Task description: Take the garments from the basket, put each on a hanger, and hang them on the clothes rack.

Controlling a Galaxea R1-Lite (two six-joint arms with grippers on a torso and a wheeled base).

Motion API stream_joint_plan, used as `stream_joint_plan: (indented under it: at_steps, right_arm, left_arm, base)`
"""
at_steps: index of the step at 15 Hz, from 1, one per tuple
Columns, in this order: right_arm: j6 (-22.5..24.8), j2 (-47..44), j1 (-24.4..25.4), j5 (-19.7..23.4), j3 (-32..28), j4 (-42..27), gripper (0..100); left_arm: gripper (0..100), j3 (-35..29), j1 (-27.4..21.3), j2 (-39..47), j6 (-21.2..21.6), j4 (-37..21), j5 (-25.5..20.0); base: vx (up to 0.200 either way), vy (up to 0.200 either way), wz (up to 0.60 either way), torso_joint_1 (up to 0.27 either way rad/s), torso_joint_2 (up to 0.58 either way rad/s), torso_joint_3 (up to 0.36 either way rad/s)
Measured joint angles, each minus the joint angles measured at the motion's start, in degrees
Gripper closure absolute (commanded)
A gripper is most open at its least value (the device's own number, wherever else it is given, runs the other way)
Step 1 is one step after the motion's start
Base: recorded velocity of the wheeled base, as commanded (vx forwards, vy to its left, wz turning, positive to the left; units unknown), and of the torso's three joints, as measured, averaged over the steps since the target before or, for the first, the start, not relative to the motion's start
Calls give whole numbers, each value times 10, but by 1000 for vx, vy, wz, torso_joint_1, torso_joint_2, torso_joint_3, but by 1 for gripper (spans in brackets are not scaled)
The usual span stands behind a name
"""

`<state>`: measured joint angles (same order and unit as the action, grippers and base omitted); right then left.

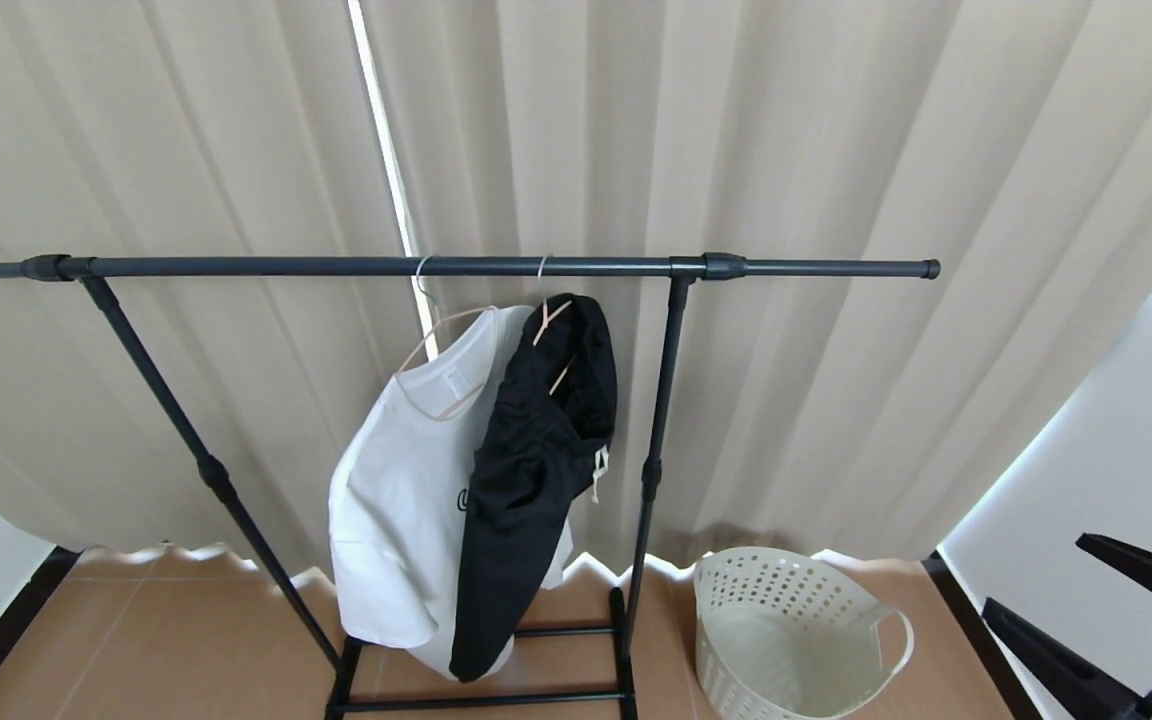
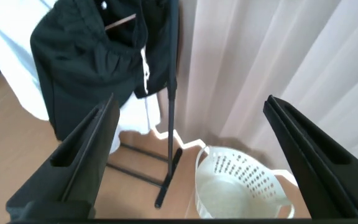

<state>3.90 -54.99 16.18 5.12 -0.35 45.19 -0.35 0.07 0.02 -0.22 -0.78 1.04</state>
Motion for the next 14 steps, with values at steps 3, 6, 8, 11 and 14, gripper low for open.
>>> stream_joint_plan:
  at_steps: [3, 6, 8, 11, 14]
  right_arm:
    - [29, 120, -1, -9, 2, -159, 0]
    - [40, 281, -13, -27, 3, -327, 0]
    - [51, 380, -70, -33, 3, -406, 0]
    - [48, 489, -138, 118, 2, -445, 0]
    - [44, 534, -156, 137, 3, -452, 0]
  left_arm:
    - [0, 0, 0, 0, 0, 0, 0]
    - [0, 0, 0, 0, 0, 0, 0]
    - [0, 0, 0, 0, 0, 0, 0]
    - [0, 0, 0, 0, 0, 0, 0]
    - [0, 0, 0, 0, 0, 0, 0]
  base:
    - [0, 0, 0, 0, 0, 0]
    - [0, 0, 0, 0, 0, 0]
    - [0, 0, 0, 0, 0, 0]
    - [0, 0, 0, 0, 0, 0]
    - [0, 0, 0, 0, 0, 0]
